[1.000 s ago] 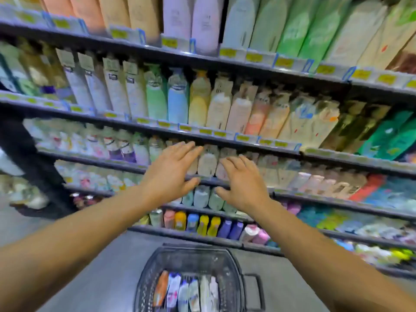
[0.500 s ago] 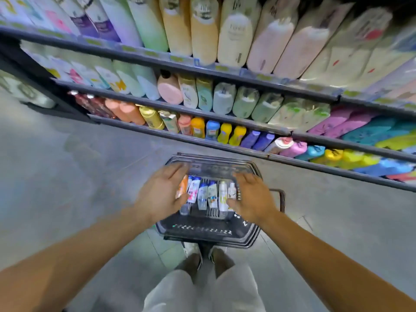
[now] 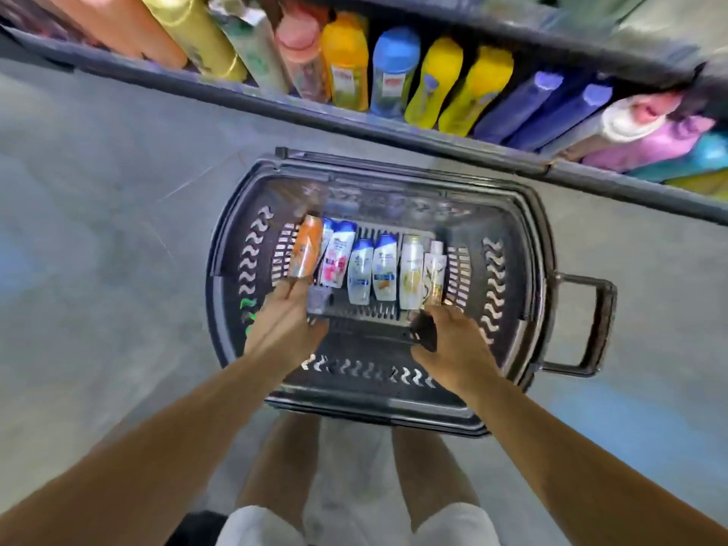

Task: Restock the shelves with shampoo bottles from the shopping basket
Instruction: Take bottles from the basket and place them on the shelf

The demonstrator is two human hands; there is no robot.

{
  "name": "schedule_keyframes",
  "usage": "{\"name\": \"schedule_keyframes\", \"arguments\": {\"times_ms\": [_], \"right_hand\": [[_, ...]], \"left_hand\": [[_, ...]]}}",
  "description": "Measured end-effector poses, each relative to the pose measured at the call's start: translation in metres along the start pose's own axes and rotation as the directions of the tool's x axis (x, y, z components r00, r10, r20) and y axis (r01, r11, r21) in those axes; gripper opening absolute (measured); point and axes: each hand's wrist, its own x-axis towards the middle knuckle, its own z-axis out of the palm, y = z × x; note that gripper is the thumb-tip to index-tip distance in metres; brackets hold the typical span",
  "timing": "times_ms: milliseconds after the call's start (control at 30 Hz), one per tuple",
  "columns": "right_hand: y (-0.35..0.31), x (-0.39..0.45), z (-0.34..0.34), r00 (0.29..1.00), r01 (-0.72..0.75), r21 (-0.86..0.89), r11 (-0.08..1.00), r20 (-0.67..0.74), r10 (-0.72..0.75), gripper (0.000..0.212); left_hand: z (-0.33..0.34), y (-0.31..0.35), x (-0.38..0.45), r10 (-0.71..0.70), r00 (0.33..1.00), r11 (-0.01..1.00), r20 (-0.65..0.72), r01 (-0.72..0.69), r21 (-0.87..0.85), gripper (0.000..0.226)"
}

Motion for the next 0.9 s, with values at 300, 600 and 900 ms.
{"name": "schedule_keyframes", "arguments": {"times_ms": [300,600,900], "right_hand": [[0.025,0.120,0.108,0.999,0.019,0.008,1.000,0.026,-0.019,0.064],[0.020,0.201,0.149,0.997,0.079,0.081,0.994,-0.026,-0.077,0.063],[0.037,0.219,0.151,0.995,0.048,0.052,0.998,-0.095,-0.043,0.058]], "left_hand": [[0.104,-0.059,0.130,-0.103,0.995,0.988,-0.010,0.101,-0.116,0.071],[0.169,-0.087,0.206,-0.197,0.969,0.976,-0.146,0.208,0.065,0.085],[0.173,-0.086,0.225,-0.300,0.940,0.937,-0.159,0.260,-0.233,0.111]]}}
